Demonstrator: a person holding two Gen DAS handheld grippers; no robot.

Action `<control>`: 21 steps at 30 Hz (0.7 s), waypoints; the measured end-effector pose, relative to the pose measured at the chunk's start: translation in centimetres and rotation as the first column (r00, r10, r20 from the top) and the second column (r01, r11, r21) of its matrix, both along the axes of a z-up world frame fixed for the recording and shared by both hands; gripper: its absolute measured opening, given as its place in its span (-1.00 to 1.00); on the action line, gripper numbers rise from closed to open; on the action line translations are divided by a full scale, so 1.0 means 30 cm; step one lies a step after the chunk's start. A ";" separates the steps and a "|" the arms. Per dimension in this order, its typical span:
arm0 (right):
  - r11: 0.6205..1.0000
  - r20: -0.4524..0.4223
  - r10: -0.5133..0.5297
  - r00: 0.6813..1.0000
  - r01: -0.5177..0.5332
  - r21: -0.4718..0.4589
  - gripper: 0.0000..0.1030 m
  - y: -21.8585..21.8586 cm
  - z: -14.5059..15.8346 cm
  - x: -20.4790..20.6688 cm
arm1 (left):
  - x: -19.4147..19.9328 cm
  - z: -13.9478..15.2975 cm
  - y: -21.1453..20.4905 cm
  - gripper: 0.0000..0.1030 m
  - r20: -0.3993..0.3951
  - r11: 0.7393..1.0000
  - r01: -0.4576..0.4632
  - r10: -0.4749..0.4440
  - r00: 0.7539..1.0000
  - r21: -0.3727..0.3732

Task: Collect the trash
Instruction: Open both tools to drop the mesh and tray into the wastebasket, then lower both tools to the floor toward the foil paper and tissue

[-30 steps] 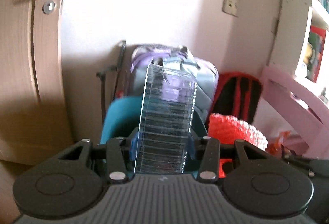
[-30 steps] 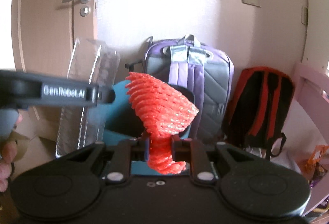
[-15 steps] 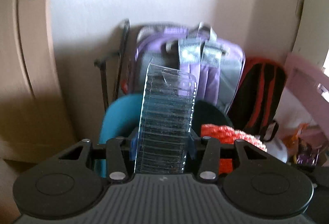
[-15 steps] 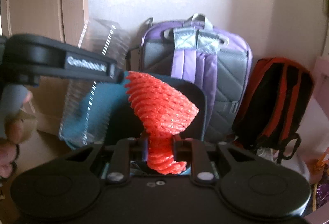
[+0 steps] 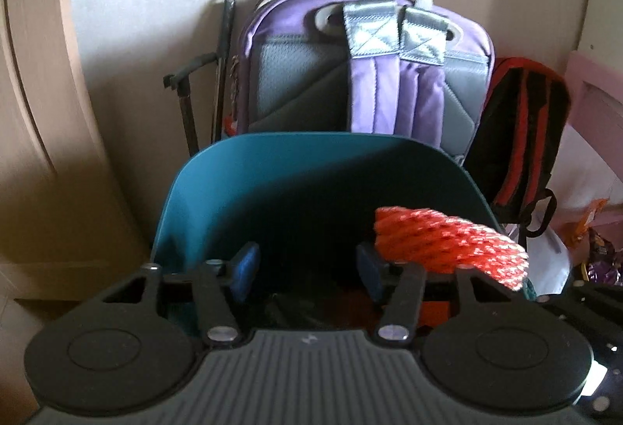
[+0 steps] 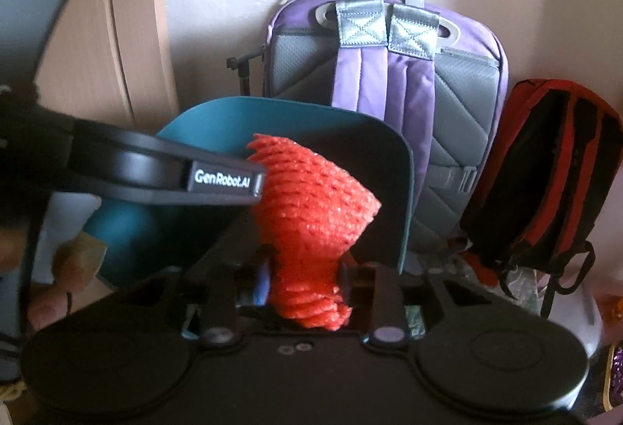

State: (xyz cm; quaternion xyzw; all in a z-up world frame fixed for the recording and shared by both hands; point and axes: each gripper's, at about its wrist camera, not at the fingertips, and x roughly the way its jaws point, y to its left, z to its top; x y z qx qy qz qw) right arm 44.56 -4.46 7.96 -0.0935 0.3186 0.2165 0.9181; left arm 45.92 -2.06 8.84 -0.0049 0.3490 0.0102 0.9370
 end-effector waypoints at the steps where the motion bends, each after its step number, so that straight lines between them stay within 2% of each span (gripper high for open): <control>1: 1.000 0.005 0.003 1.000 -0.003 -0.003 -0.22 0.000 -0.002 0.001 | 0.004 -0.006 0.003 0.19 -0.003 1.000 -0.002 0.002 1.000 -0.006; 3: 1.000 0.010 0.009 1.000 -0.009 -0.005 -0.12 0.000 -0.008 0.001 | 0.010 -0.020 0.006 0.19 -0.014 1.000 -0.003 0.003 1.000 -0.014; 5: 1.000 0.014 0.010 1.000 -0.010 -0.003 0.00 -0.002 -0.009 0.001 | 0.003 -0.023 0.008 0.34 -0.012 1.000 -0.003 0.003 1.000 -0.021; 7: 1.000 0.018 0.009 1.000 -0.009 0.003 0.23 -0.004 -0.006 0.000 | -0.009 -0.019 0.009 0.46 -0.002 1.000 -0.006 0.006 1.000 -0.024; 8: 1.000 0.021 0.012 1.000 -0.012 0.006 0.27 -0.005 -0.003 -0.003 | -0.019 -0.013 0.008 0.49 0.005 1.000 -0.006 0.006 1.000 -0.025; 13: 1.000 0.042 0.020 0.999 -0.021 0.001 0.63 -0.007 0.021 -0.042 | -0.074 0.031 0.002 0.57 0.032 0.999 -0.007 0.008 0.999 -0.034; 21: 1.000 0.073 0.011 0.997 -0.012 0.013 0.78 -0.042 0.091 -0.170 | -0.225 0.124 -0.012 0.61 0.064 0.999 0.006 -0.003 0.998 -0.050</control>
